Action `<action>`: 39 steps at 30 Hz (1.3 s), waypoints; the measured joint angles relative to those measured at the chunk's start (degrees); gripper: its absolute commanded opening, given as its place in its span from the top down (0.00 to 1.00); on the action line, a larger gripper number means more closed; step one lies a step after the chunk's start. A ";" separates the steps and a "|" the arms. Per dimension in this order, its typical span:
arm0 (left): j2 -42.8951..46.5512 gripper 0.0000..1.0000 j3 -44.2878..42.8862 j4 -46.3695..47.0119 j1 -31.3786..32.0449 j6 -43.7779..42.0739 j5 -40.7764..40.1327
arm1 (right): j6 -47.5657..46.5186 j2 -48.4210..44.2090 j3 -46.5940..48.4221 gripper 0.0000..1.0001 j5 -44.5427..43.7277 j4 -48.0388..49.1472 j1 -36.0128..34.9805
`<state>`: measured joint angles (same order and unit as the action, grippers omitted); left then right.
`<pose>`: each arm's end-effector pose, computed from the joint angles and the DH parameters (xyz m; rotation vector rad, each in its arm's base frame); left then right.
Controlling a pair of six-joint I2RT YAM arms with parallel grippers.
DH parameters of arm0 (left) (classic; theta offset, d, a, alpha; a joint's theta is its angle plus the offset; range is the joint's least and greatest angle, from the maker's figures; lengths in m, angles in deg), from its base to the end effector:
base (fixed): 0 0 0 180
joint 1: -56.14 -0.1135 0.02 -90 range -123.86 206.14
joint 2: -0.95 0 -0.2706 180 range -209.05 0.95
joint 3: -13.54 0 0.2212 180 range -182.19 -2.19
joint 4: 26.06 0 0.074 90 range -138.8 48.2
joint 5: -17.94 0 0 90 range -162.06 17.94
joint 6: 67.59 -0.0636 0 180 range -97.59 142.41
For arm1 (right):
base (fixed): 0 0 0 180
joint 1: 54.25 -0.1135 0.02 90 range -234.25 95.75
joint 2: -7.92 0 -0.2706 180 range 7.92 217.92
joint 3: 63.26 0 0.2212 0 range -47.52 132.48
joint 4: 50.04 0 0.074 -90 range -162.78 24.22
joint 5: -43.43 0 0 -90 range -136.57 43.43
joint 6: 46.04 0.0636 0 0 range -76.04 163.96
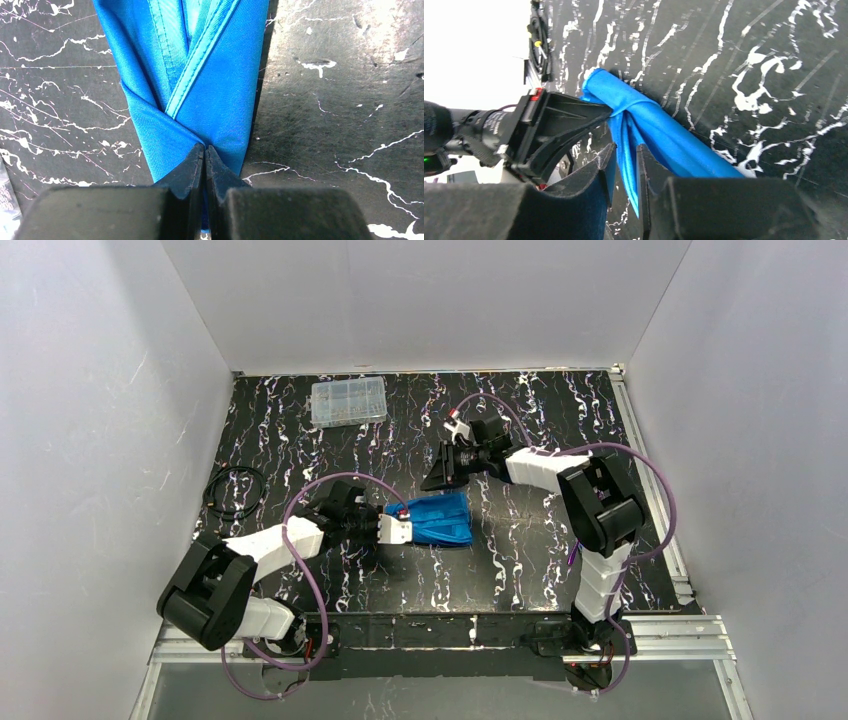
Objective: Fold the napkin into a case and place the utensils inside
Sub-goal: Grasp the top corner of the smaller rectangle folded napkin from the folded napkin, then fold the 2/3-rectangle-folded napkin at the center of the board.
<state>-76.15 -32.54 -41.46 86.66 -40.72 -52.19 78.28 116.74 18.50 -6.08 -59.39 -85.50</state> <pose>0.1970 -0.1412 0.1663 1.8016 1.4678 -0.1295 0.3229 0.2442 0.1964 -0.3755 2.3668 1.3747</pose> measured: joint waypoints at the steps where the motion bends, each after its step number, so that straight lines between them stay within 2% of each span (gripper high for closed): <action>1: 0.02 1.00 0.00 -0.09 0.04 -0.09 0.00 | -0.13 0.39 -0.04 0.74 -0.33 -0.35 0.17; 12: 0.17 1.00 0.00 -0.70 0.35 -2.32 -0.52 | -2.23 2.29 -7.58 0.80 -4.20 -2.82 0.07; 21: 0.28 1.00 -0.07 -1.07 0.37 -2.29 -0.76 | -2.80 -2.08 -13.20 0.80 -4.79 -1.88 0.07; 23: 0.31 1.00 -0.17 -1.33 0.37 -2.27 -0.76 | -2.71 -2.73 -14.45 0.75 -4.55 -1.42 0.07; 25: 0.39 1.00 -0.31 -1.90 0.37 -2.32 -0.74 | -3.30 -3.87 -15.26 0.56 -4.66 -1.62 0.11; 26: 0.44 1.00 -0.35 -2.12 0.37 -2.38 -0.74 | -4.00 -4.63 -15.30 0.49 -5.05 -2.32 0.11; 27: 0.50 1.00 -0.37 -2.36 0.37 -2.47 -0.74 | -5.49 -6.01 -15.30 0.43 -5.81 -3.17 0.17; 29: 0.70 1.00 -0.37 -2.84 0.37 -2.80 -0.70 | -9.42 -10.38 -15.34 0.39 -7.87 -4.57 0.48; 35: 0.94 1.00 -0.39 -3.74 0.37 -3.63 -0.55 | -23.43 -34.21 -25.05 0.41 -11.26 3.13 0.35; 39: 1.07 1.00 -0.39 -4.09 0.37 -4.13 -0.55 | -34.69 -41.07 -29.09 0.42 -11.78 2.05 -2.10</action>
<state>-75.08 -32.94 -45.55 87.03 -44.85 -52.73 43.60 75.67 -10.59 -17.86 -57.34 -87.59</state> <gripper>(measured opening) 0.009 0.584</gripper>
